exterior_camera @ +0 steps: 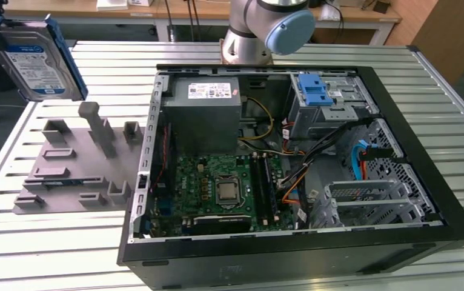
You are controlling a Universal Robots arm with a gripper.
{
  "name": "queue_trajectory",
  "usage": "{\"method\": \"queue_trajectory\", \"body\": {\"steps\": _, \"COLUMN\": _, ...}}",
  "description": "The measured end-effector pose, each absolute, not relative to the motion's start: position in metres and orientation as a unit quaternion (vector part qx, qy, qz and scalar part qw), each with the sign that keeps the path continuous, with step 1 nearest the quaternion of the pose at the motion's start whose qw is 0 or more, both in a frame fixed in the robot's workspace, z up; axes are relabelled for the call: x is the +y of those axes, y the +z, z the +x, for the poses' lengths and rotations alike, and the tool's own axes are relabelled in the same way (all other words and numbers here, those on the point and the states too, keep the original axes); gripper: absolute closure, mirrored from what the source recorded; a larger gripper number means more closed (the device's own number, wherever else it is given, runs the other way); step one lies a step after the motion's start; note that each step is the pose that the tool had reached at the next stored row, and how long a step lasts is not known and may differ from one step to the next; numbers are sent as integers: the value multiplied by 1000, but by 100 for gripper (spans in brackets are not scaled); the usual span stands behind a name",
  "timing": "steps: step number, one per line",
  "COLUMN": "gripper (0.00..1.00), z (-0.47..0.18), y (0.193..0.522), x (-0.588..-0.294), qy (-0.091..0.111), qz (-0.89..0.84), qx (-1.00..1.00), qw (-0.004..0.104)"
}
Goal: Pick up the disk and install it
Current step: 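Pick up the disk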
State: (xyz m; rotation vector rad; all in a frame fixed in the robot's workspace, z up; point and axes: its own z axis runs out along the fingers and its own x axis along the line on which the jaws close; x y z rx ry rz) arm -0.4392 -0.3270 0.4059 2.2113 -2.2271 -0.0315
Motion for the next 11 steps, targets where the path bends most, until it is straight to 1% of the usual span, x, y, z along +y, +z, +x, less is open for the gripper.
{"method": "queue_trajectory", "body": {"steps": 11, "gripper": 64, "z": -439, "y": 411, "x": -327, "qy": -10, "qz": 705, "qx": -710, "qw": 1}}
